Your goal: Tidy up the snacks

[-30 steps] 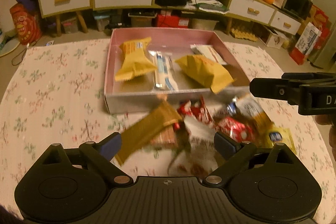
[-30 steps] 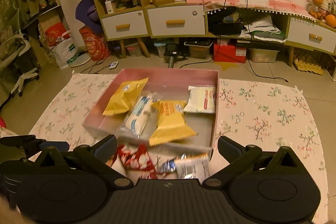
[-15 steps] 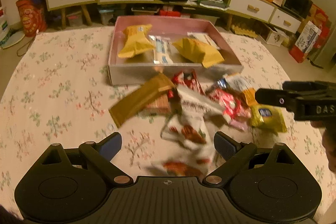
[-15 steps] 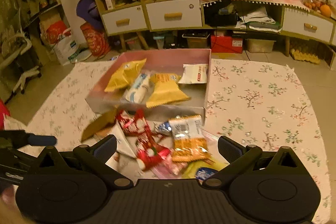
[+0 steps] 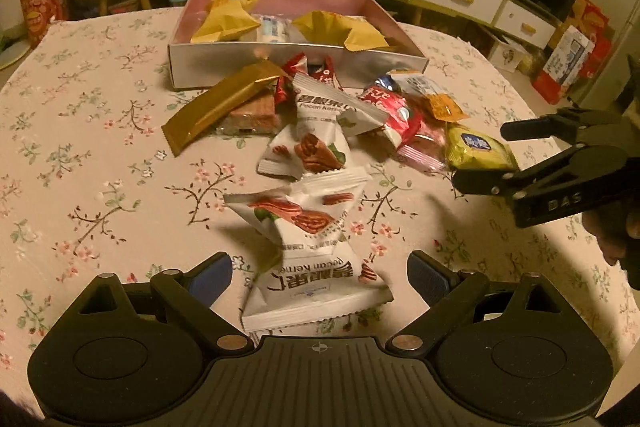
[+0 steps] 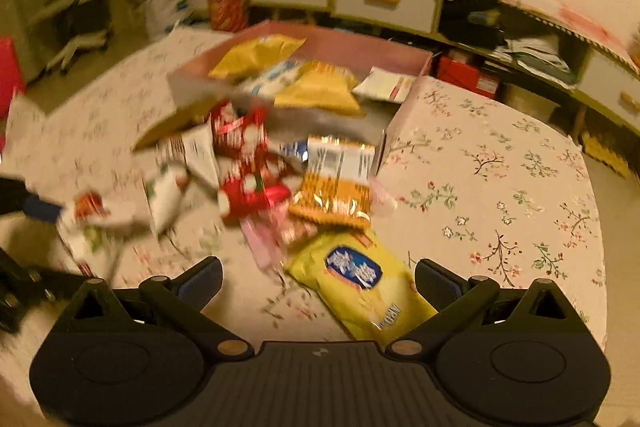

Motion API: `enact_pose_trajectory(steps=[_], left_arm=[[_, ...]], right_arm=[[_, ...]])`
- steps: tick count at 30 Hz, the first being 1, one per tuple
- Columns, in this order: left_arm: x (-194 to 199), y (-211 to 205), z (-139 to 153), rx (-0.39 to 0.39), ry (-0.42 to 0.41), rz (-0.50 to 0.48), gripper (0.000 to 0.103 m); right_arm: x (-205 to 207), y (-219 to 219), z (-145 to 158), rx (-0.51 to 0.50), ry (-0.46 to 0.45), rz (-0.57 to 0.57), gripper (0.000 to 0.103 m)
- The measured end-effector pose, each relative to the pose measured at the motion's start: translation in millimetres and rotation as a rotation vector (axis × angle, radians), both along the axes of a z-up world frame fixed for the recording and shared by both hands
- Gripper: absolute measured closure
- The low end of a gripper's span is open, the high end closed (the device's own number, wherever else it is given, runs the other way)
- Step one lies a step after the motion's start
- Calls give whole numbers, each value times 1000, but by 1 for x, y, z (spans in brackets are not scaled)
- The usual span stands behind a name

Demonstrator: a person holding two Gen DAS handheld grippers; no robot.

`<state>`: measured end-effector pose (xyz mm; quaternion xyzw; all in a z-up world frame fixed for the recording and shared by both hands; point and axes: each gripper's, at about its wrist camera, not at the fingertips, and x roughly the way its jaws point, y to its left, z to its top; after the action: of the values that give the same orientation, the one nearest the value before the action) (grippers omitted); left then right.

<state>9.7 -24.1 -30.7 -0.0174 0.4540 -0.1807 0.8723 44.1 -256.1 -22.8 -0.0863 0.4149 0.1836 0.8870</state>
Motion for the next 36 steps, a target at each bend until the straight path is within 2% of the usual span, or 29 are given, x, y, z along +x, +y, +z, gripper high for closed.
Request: enact_pose_trajectory(steps=[4, 7, 13, 17, 26, 30, 36], left_arm=[[-1, 2, -2, -20, -9, 5, 9], [2, 3, -5, -20, -3, 12, 10], [4, 6, -7, -26, -11, 20, 27], [4, 10, -6, -45, -9, 33, 47], [4, 12, 1, -38, -38, 33, 67], [3, 11, 2, -30, -38, 25, 69], [5, 13, 5, -34, -26, 29, 72]], right_arm=[[6, -6, -11, -62, -12, 18, 30], [16, -12, -17, -60, 7, -1, 30], [22, -10, -22, -51, 17, 22, 33], [17, -10, -21, -38, 14, 36, 43], [9, -6, -16, -15, 20, 49, 71], [6, 0, -14, -17, 22, 68, 86], [2, 6, -11, -35, 23, 73, 92]])
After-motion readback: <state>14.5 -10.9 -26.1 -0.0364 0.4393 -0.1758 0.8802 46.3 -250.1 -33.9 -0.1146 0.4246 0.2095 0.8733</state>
